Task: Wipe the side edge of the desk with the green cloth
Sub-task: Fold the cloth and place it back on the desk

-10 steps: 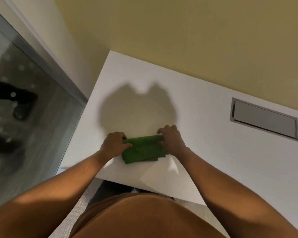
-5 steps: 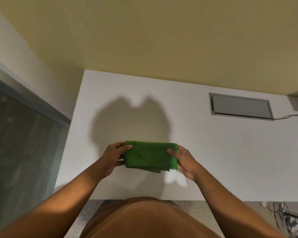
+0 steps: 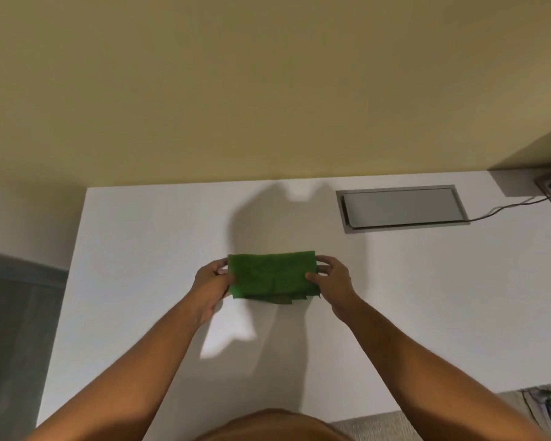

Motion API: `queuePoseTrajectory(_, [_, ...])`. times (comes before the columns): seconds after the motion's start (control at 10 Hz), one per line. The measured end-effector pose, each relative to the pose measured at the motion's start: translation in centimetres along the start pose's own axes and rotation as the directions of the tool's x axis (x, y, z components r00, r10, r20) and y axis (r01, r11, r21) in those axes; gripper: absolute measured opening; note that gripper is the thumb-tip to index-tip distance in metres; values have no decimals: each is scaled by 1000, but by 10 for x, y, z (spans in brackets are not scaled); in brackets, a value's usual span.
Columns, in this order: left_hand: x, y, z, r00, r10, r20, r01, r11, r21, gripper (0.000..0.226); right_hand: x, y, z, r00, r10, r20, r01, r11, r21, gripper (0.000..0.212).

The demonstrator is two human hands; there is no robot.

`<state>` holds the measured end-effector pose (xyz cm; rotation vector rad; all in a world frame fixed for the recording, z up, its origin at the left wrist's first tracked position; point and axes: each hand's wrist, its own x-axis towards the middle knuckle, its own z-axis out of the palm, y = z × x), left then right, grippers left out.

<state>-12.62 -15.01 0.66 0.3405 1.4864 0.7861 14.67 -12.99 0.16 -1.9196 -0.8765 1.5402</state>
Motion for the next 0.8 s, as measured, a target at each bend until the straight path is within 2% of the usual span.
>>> queuePoseTrajectory(0.2, [61, 60, 57, 977, 150, -155, -120, 975, 185, 57, 85, -66, -16, 981, -182, -70, 175, 980, -96, 53])
queuePoseTrajectory(0.3, [85, 83, 85, 948, 268, -171, -202, 923, 328, 47, 125, -90, -24, 949, -294, -116, 263, 938, -227, 48])
queuePoseTrajectory(0.4, [107, 95, 107, 918, 365, -152, -260, 847, 464, 38, 154, -106, -34, 931, -351, -99, 301, 893, -336, 48])
queuePoseTrajectory(0.5, [120, 98, 115, 901, 429, -62, -284, 693, 662, 35, 169, -109, -43, 912, -403, -72, 325, 820, -471, 50])
queuePoseTrajectory(0.6, [119, 92, 112, 809, 543, 223, -334, 115, 935, 45, 168, -101, -51, 827, -560, 57, 429, 560, -709, 50])
queuePoseTrajectory(0.7, [113, 84, 108, 823, 370, 431, -317, -331, 889, 53, 162, -89, -54, 808, -480, 342, 512, 284, -811, 47])
queuePoseTrajectory(0.8, [107, 82, 109, 867, 328, 375, -266, -334, 905, 57, 155, -84, -48, 813, -412, 411, 509, 160, -846, 47])
